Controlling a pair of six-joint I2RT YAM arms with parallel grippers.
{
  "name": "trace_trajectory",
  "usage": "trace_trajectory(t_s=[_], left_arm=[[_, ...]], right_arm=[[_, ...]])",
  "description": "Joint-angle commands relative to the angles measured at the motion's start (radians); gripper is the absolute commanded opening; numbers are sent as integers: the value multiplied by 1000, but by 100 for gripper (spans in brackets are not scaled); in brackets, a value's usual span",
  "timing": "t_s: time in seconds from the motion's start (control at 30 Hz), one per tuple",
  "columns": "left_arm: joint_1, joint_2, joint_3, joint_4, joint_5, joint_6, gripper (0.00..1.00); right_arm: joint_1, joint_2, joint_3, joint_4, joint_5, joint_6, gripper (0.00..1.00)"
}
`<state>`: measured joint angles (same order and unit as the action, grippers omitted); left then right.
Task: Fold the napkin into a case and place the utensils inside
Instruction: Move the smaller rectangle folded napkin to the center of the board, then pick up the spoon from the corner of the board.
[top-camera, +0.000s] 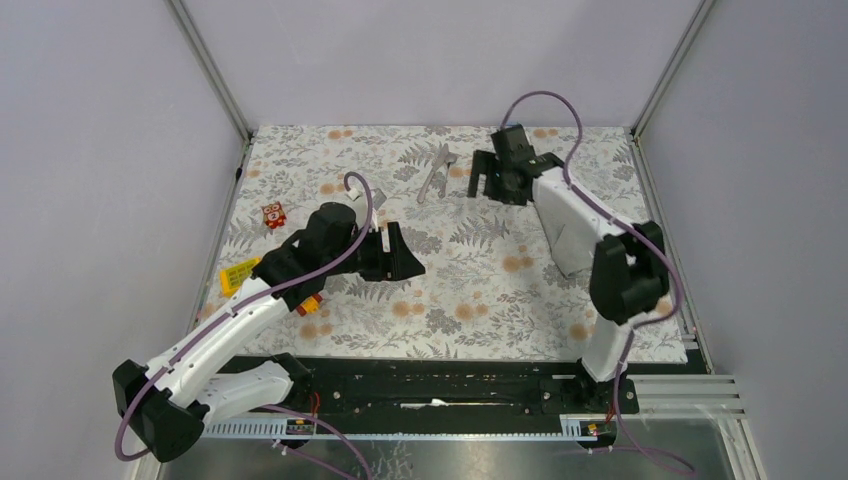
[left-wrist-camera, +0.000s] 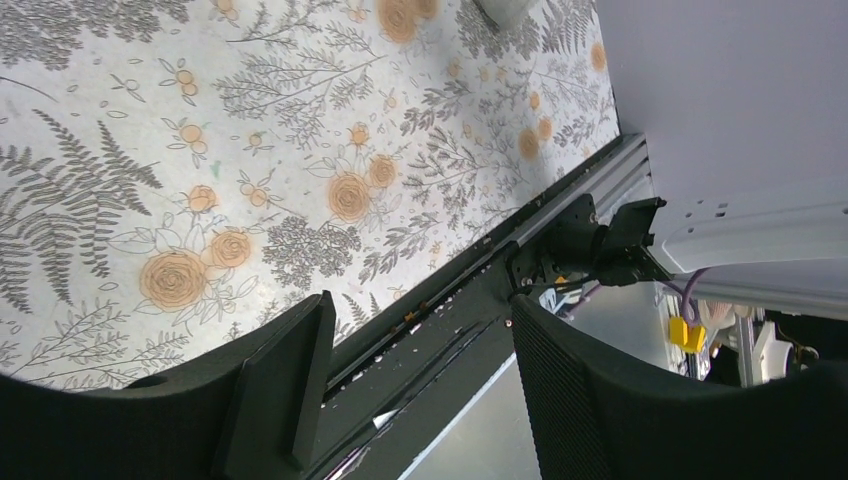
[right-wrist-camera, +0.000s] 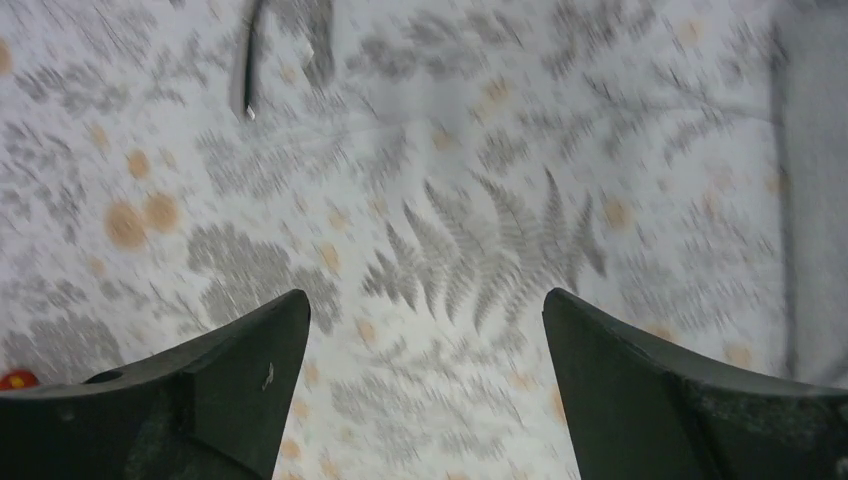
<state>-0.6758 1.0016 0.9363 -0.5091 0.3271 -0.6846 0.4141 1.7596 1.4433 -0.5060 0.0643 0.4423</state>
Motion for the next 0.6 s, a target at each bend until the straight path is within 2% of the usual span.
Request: trace_trajectory(t_s=[0.0,0.23,0.57], left_arm=[[32,-2,34,1,-37,15,71],[84,29,22,31,-37,6,71],[130,60,-9,71,14,-1,71]], right_arm=[[9,248,249,46,-11,37,94],[35,636,708,-44,64,99,90],[49,904,992,-54,147,71,71]])
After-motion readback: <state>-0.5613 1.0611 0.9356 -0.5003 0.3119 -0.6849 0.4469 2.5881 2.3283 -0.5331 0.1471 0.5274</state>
